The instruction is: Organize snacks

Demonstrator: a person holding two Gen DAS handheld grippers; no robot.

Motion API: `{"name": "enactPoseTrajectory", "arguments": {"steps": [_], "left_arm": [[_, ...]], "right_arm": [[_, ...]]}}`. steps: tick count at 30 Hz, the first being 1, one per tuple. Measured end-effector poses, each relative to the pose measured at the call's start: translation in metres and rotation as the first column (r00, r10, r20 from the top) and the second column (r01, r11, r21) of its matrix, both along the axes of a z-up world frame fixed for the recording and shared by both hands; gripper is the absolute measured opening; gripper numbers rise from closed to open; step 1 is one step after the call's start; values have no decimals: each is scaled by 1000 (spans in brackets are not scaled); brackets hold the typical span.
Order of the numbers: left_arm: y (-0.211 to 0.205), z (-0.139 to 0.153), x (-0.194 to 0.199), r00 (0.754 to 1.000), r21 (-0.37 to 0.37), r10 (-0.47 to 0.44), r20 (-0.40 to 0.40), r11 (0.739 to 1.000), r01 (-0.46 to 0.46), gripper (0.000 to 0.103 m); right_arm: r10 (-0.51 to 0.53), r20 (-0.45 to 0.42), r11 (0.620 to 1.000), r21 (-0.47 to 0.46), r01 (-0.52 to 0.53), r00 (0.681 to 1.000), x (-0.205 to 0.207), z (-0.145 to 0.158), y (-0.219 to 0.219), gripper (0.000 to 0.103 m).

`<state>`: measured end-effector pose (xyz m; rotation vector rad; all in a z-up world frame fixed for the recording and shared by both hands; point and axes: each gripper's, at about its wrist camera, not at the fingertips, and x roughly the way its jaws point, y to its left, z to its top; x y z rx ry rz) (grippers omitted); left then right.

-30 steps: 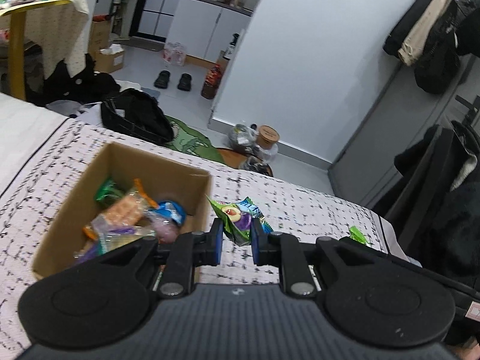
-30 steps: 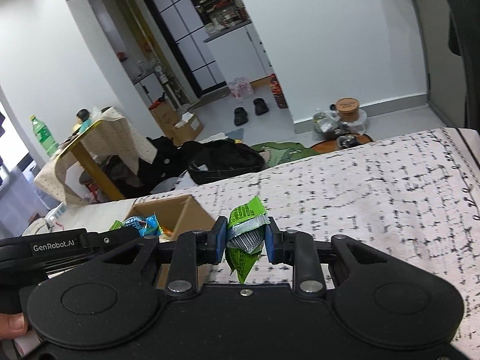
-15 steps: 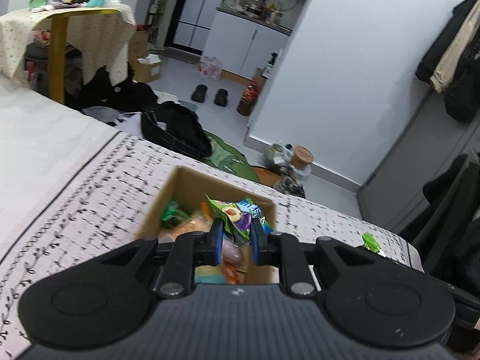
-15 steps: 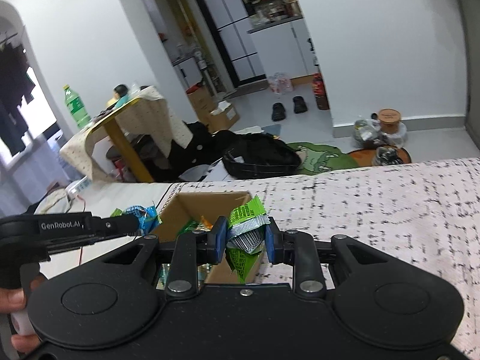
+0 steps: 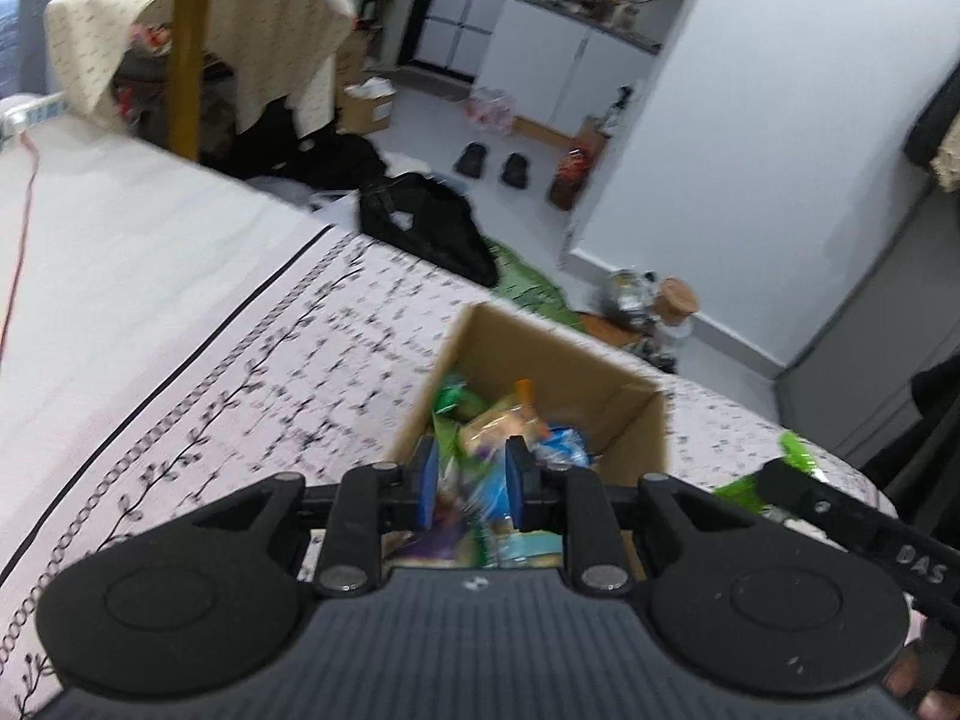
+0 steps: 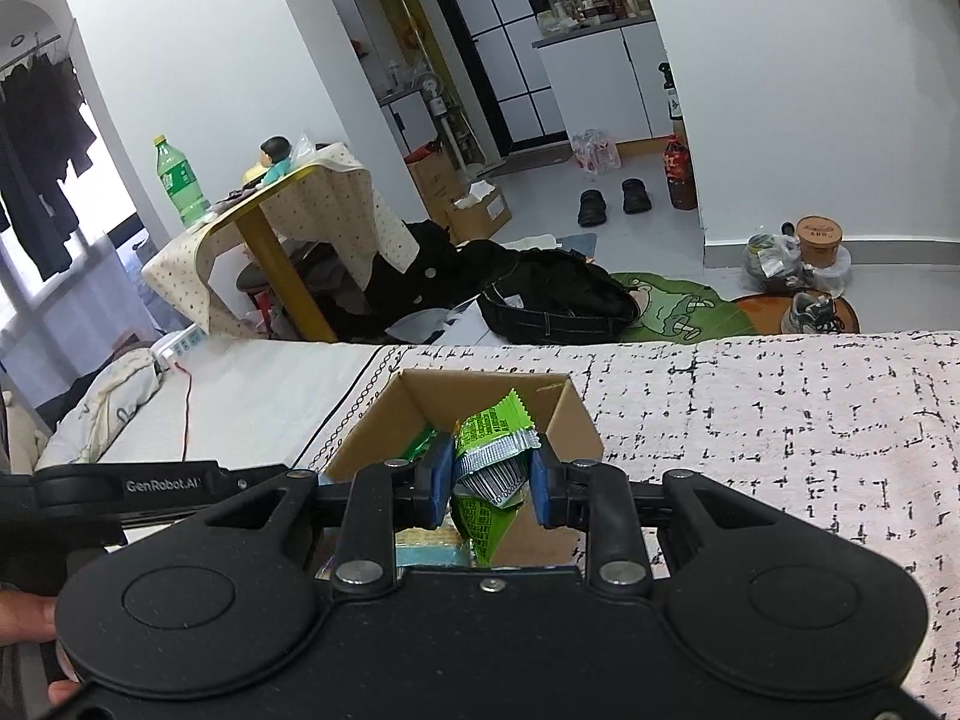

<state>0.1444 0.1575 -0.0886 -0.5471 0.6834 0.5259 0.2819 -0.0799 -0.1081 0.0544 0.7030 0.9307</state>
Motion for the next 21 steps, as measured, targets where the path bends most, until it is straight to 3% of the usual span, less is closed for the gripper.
{"name": "enactPoseTrajectory", "arguments": {"steps": [4, 9, 17, 21], "left_arm": [[8, -2, -7, 1000, -25, 12, -2, 1000, -12, 27], [11, 2, -15, 1000, -22, 19, 7, 1000, -18, 43], [12, 8, -21, 1000, -2, 6, 7, 1000, -6, 64], [13, 8, -25, 1000, -6, 16, 5, 1000, -16, 70]], "right_arm": [[13, -8, 1000, -6, -13, 1000, -2, -1, 6, 26], [31, -33, 999, -11, -31, 999, -3, -1, 19, 27], [58, -37, 997, -45, -59, 998, -13, -1, 28, 38], [37, -41, 998, -44, -38, 999, -12, 1, 21, 39]]}}
